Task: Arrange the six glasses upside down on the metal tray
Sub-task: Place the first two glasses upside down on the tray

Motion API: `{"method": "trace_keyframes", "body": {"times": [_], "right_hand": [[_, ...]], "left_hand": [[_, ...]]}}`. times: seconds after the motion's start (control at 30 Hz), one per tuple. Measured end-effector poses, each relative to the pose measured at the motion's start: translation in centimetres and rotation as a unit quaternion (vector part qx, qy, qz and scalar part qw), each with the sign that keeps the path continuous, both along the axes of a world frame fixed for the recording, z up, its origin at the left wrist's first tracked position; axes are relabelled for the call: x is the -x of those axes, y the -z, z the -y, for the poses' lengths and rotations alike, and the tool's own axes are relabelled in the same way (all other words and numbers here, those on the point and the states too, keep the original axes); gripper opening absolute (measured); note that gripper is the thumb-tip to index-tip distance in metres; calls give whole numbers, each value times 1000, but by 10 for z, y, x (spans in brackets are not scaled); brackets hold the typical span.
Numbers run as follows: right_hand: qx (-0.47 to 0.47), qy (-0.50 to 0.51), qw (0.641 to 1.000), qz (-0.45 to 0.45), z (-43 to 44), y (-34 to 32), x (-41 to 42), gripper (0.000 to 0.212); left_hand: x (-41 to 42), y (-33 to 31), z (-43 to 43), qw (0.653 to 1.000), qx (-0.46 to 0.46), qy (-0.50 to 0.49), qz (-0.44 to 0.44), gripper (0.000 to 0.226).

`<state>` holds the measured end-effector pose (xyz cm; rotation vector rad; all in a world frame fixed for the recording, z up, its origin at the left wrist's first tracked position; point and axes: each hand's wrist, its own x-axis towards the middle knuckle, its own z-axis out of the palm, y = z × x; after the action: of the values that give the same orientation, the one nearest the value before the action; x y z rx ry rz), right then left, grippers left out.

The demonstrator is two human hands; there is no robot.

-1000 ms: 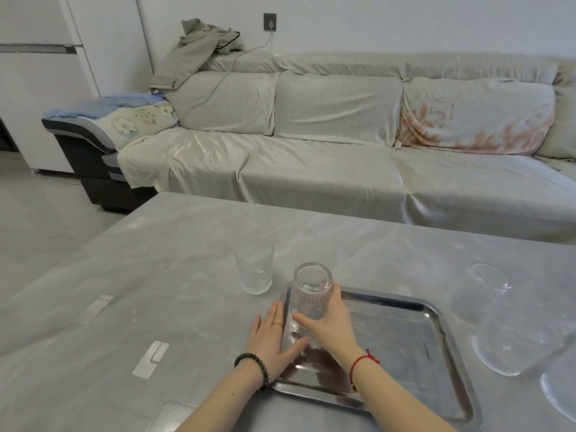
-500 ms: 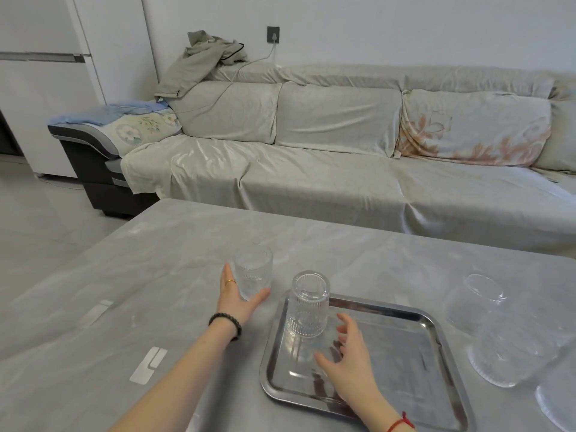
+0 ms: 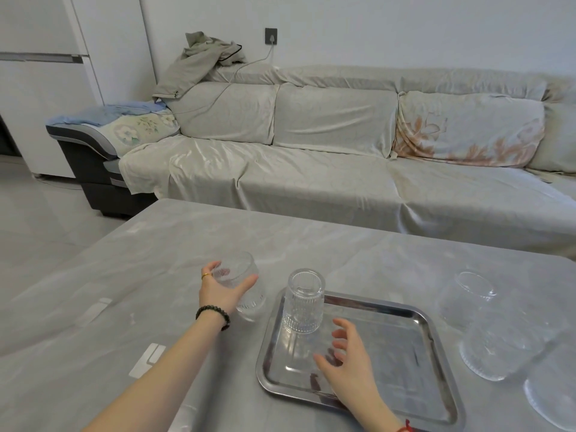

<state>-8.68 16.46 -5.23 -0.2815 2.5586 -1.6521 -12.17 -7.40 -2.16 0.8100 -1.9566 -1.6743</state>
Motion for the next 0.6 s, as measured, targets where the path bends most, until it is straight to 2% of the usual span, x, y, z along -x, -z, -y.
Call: {"method": "trace_keyframes", "body": {"times": [0.07,0.1,0.17,0.2,0.33,0.5,0.53,0.6], "right_hand": [[25,5,1000,-10,4,-5,-6,63],[42,0,999,-14,6,-8,-9,63],[76,-25,997,-16,9,-13,-17,68],[87,-47,995,-17,10,-16,-21,73],[107,-110,987,-44,10,-29,-41,94],[103,-11,987,-123,-18,-41,-39,76],[87,-3,989,-121,-28,-44,-36,74],[50,8,993,-108,-45,-47,-28,71]], "left_hand": [[-21,-4,-7,997,-75,-25,2,76],[-31,-7,-12,990,-141,-22,-2,72],[-50,-16,-25,963,-267,30,-1,63],[-59,-20,-33,951,-300,72,12,59],[-81,-25,-71,910,-361,192,65,56],[-79,-21,-116,858,-431,257,111,65],[-77,-21,-123,855,-423,274,124,65],[-72,-18,-134,870,-349,306,165,64]]}}
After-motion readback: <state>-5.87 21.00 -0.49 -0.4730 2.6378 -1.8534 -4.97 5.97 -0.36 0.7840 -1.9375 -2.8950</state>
